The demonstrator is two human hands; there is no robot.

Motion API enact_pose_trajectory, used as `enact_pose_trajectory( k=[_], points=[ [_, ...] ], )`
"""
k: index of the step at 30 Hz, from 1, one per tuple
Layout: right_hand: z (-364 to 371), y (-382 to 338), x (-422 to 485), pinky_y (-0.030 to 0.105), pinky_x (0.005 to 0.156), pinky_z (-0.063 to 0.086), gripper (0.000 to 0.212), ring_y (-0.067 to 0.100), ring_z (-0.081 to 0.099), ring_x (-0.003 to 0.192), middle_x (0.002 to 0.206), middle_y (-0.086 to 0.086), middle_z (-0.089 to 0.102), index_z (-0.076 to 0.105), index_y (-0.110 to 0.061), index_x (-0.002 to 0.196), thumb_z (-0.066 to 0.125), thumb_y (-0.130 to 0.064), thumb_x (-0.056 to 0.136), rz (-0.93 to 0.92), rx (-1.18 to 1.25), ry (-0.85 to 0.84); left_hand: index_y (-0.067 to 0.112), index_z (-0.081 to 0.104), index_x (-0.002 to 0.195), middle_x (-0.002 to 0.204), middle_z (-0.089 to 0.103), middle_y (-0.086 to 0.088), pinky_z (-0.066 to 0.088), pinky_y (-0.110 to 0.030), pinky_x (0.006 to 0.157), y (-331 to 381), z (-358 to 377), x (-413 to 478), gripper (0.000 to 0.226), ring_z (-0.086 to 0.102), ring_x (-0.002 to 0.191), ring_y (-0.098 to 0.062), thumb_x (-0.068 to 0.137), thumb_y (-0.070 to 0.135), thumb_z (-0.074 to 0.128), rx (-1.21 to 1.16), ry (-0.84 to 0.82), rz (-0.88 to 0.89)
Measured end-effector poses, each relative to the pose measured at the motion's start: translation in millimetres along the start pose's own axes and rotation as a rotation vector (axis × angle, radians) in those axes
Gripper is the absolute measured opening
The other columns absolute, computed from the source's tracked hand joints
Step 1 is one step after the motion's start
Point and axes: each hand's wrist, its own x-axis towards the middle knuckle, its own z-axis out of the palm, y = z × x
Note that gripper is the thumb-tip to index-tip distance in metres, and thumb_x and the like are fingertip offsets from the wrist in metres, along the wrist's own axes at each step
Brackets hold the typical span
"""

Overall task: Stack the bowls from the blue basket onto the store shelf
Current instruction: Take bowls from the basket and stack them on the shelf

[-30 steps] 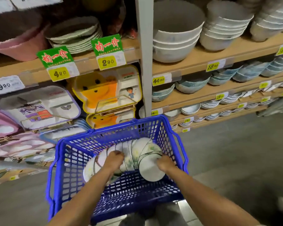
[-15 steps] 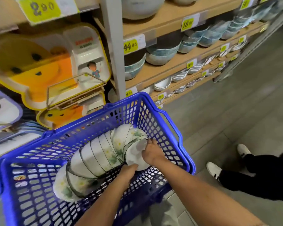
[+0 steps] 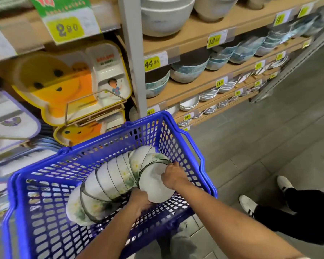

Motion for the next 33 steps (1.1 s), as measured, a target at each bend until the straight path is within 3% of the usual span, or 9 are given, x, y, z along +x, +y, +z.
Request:
enact_pose_trajectory(
  k=[6,10,13,17,21,24,26,29,33],
  points=[
    [-36,6,-26,0.041,0.106,0.038,0.042,0.038,0.041,0.129,0.141,0.021,0.040,0.043,-0.007,0.137,0.041,-0.019,0.097,-0.134,0.134,0.093,-0.012,0.039,0.134,0.117,0.060,-0.036,0.059,-0.044,0.079,30,-24,-66,0.036,0.065,0.098,-0.045,0.100,-0.001,0.034,0.068,-0.037,0.064],
    [-72,10,-44,0.026,0.083,0.043,0.034,0.028,0.056,0.116,0.127,0.013,0.060,0.060,-0.011,0.127,0.041,-0.011,0.098,-0.295,0.480,0.138,-0.007,0.042,0.133,0.107,0.061,-0.037,0.061,-0.036,0.055,68,-50,-112,0.034,0.066,0.078,-0.043,0.100,-0.004,0.033,0.078,-0.004,0.170],
    [-102,2,-67,0.024,0.086,0.047,0.030,0.020,0.059,0.111,0.120,0.004,0.065,0.065,-0.014,0.119,0.043,-0.012,0.099,-0.432,0.731,0.173,-0.009,0.049,0.123,0.101,0.066,-0.038,0.061,-0.041,0.065,97,-76,-151,0.028,0.071,0.078,-0.040,0.099,-0.001,0.038,0.121,-0.021,0.245],
    [-149,-18,-104,0.004,0.071,0.047,0.033,-0.010,0.062,0.097,0.115,-0.014,0.062,0.057,-0.024,0.130,0.040,-0.021,0.102,-0.612,1.048,0.018,-0.009,0.056,0.112,0.092,0.069,-0.034,0.060,-0.046,0.075,130,-101,-207,0.024,0.072,0.086,-0.040,0.097,0.004,0.044,0.137,-0.054,0.333],
    [-194,-38,-138,0.029,0.090,0.054,0.035,0.014,0.062,0.109,0.126,-0.002,0.063,0.059,-0.026,0.130,0.039,-0.024,0.101,-0.703,1.232,0.020,-0.013,0.060,0.101,0.072,0.070,-0.029,0.059,-0.031,0.048,155,-106,-264,0.031,0.070,0.054,-0.029,0.098,0.010,0.040,0.140,0.023,0.505],
    [-225,-45,-167,0.046,0.098,0.050,0.032,0.025,0.063,0.113,0.122,0.003,0.067,0.065,-0.023,0.121,0.044,-0.025,0.099,-0.703,1.392,0.018,-0.003,0.061,0.083,0.060,0.068,-0.019,0.052,-0.027,0.041,165,-98,-297,0.041,0.061,0.043,-0.024,0.102,0.018,0.032,0.152,0.172,0.698],
    [-241,-47,-186,0.041,0.090,0.055,0.029,0.024,0.066,0.106,0.113,0.002,0.071,0.069,-0.022,0.116,0.046,-0.024,0.097,-0.715,1.457,0.043,0.004,0.063,0.092,0.079,0.070,-0.014,0.053,-0.032,0.059,171,-89,-311,0.042,0.064,0.062,-0.025,0.104,0.028,0.030,0.135,0.294,0.849],
    [-264,-44,-216,0.024,0.059,0.057,0.025,0.011,0.073,0.078,0.085,-0.006,0.076,0.072,-0.023,0.098,0.047,-0.019,0.097,-0.746,1.541,0.094,0.022,0.056,0.122,0.127,0.056,0.004,0.043,-0.036,0.095,180,-69,-326,0.035,0.053,0.113,-0.017,0.104,0.038,0.031,-0.069,0.408,1.098],
    [-286,-36,-254,0.024,0.054,0.056,0.025,0.013,0.073,0.070,0.081,-0.003,0.076,0.072,-0.021,0.089,0.048,-0.017,0.096,-0.751,1.598,0.184,0.024,0.059,0.127,0.129,0.062,0.001,0.045,-0.038,0.100,198,-43,-352,0.036,0.055,0.121,-0.021,0.103,0.034,0.035,-0.523,0.233,1.249]
  ],
)
